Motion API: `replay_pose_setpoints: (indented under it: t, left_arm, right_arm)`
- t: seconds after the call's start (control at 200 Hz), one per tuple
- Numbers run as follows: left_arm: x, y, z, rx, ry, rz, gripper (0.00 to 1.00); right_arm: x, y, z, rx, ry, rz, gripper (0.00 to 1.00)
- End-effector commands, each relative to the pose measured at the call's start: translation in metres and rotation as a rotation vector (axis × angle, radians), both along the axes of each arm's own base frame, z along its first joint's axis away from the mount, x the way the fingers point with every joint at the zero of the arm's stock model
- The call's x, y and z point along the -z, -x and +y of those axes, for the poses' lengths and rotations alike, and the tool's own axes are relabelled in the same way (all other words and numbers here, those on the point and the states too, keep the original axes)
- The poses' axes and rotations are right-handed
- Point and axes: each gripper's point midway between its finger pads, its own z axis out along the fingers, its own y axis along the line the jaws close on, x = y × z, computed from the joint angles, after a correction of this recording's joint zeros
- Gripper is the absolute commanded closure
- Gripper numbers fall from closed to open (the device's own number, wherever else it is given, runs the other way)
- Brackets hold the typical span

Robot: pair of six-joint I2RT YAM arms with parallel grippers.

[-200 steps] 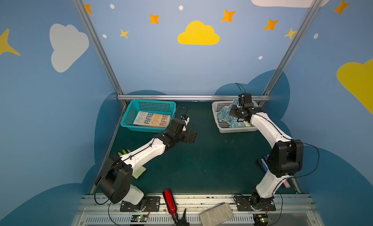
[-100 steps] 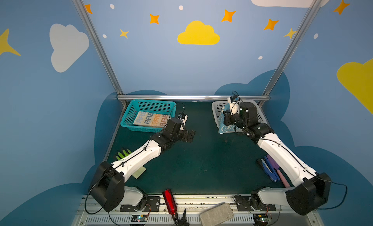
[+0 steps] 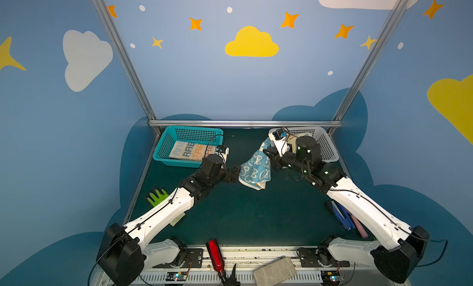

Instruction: Fold and stack the towels

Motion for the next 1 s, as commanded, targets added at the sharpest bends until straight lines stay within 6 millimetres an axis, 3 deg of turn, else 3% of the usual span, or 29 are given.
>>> replay_pose_setpoints:
  t: [0.0, 0.095, 0.315, 0.511, 0.676, 0.856, 0.996]
  left_arm:
    - [-0.002, 0.003, 0.008, -0.028, -0.005, -0.004, 0.0]
    - [0.002, 0.004, 0.011, -0.038, -0.023, 0.005, 0.0]
    - [0.014, 0.004, 0.014, -0.044, -0.051, 0.026, 0.0]
    - [0.024, -0.001, 0.011, -0.042, -0.079, 0.047, 0.0]
    - [0.038, -0.006, 0.005, -0.024, -0.107, 0.085, 0.0]
    - [0.055, -0.01, -0.005, 0.017, -0.15, 0.15, 0.0]
    - [0.056, -0.014, -0.007, 0.008, -0.134, 0.141, 0.0]
  right_arm:
    - [0.016, -0.002, 0.01, -0.01, 0.005, 0.046, 1.0]
    - [0.043, -0.012, 0.009, 0.039, 0.038, 0.087, 1.0]
    - [0.128, -0.032, -0.025, 0.222, 0.115, 0.22, 1.0]
    - [0.174, -0.036, -0.08, 0.417, 0.189, 0.379, 1.0]
    - [0.19, -0.033, -0.12, 0.548, 0.253, 0.424, 1.0]
    - [0.191, -0.023, -0.133, 0.574, 0.322, 0.445, 0.48]
    - [0.174, -0.006, -0.113, 0.44, 0.351, 0.369, 0.43]
